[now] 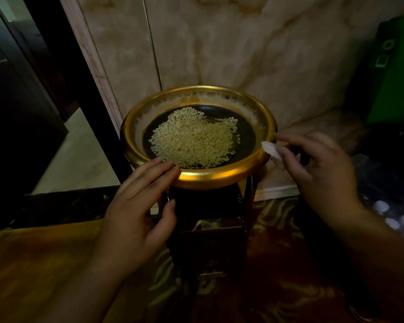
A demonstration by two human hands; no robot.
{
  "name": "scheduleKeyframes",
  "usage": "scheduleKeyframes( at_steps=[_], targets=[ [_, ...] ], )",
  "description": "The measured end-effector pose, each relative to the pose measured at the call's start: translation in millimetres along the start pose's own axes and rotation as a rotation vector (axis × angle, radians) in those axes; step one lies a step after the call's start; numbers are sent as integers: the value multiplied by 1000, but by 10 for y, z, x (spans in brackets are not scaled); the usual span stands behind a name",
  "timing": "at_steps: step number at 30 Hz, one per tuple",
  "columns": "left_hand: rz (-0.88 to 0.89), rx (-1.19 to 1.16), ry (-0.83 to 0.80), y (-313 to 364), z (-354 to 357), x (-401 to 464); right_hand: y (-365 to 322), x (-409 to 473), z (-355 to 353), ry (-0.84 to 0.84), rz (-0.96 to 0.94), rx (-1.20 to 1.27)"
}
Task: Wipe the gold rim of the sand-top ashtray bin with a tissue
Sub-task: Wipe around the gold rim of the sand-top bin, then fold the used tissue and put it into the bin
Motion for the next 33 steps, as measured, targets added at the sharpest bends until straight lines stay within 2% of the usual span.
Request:
scheduleKeyframes(
  at_steps=[3, 7, 12, 16, 23, 28, 33],
  targets=[
    [-44, -49, 71, 185, -83, -16, -193, -150, -22, -39, 20, 144],
    [6, -174, 152, 555, -85, -40, -431, -288, 35, -134, -67, 211],
    [-270, -581, -25, 760, 88, -167, -565, -487, 190, -283, -178, 150],
    [-352, -543, -127, 749, 191, -312, -536, -666, 315, -389, -179, 141],
    [-517, -648, -268, 702, 243, -451, -524, -845, 401, -424, -106, 205],
    [-579, -626, -272, 653, 231, -532, -497, -932, 453, -438, -9, 293],
    [-627, -653, -285, 645, 232, -604, -379, -1056, 493, -416, 4, 258]
  ],
)
Point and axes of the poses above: each hand's wrist, its own x-axis towards the middle knuckle, its own z-axis out of the palm, y = z × x, the point moved 1 cm from there along x, towards the middle knuckle, and after that the axes turned 15 degrees about x, right-handed, at the moved point
